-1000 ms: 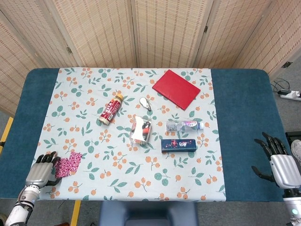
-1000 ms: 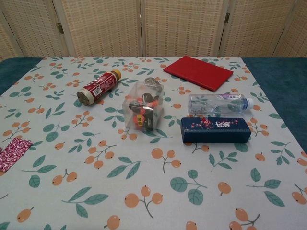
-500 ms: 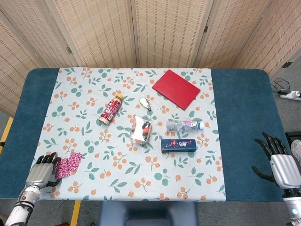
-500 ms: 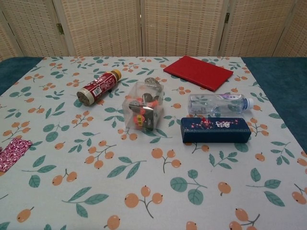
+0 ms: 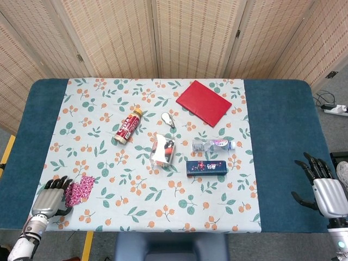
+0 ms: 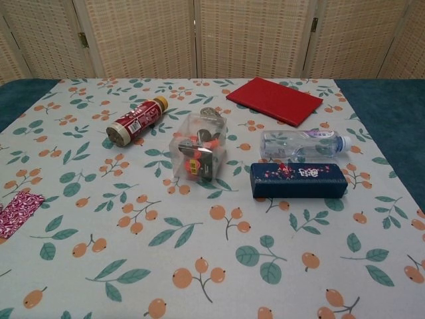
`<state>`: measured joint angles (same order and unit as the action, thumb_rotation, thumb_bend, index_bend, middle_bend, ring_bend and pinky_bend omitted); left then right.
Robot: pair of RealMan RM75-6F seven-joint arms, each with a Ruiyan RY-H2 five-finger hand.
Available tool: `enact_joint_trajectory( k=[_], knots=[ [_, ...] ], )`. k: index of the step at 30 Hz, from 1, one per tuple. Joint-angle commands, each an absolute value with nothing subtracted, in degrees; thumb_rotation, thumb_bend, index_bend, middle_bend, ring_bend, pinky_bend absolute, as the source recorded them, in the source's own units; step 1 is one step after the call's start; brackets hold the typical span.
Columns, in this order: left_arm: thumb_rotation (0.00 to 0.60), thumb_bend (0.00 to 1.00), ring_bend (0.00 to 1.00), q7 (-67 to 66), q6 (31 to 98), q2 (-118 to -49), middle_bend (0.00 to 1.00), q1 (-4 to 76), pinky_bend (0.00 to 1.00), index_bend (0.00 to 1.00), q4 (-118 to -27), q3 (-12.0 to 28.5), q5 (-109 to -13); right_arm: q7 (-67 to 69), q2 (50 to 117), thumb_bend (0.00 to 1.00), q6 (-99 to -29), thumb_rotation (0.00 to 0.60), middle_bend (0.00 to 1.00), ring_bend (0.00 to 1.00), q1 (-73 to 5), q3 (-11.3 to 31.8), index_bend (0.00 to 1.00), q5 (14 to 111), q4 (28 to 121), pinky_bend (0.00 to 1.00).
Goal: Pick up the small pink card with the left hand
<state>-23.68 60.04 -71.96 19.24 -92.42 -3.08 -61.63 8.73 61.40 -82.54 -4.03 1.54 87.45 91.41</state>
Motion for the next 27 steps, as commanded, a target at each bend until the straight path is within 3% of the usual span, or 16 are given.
enact_joint_trajectory(
  k=[1, 6, 12, 27],
  knots=[
    [0.500, 0.36, 0.00, -22.4, 61.5, -71.7, 0.00, 19.2, 0.00, 0.03, -93.2, -2.7, -64.6, 8.8, 61.4, 0.27, -82.6, 0.600, 0.05, 0.03, -4.0, 1.5, 0.15, 87.5, 91.4, 0.00],
    [0.515, 0.36, 0.00, -24.2, 61.4, -73.0, 0.00, 20.6, 0.00, 0.04, -92.5, -2.3, -66.7, 9.2, 61.5, 0.27, -82.7, 0.600, 0.05, 0.02, -3.8, 1.5, 0.15, 87.4, 91.0, 0.00],
    [0.596, 0.36, 0.00, -28.4, 59.8, -74.9, 0.00, 22.7, 0.00, 0.05, -91.1, -1.7, -65.8, 9.3, 61.5, 0.27, -82.7, 0.600, 0.05, 0.02, -3.8, 1.4, 0.15, 87.3, 90.8, 0.00],
    [0.600, 0.36, 0.00, -33.7, 57.5, -76.2, 0.00, 24.9, 0.00, 0.02, -90.8, -2.5, -63.2, 8.8, 61.5, 0.27, -82.7, 0.600, 0.05, 0.02, -3.7, 1.5, 0.15, 87.1, 91.1, 0.00]
  ],
)
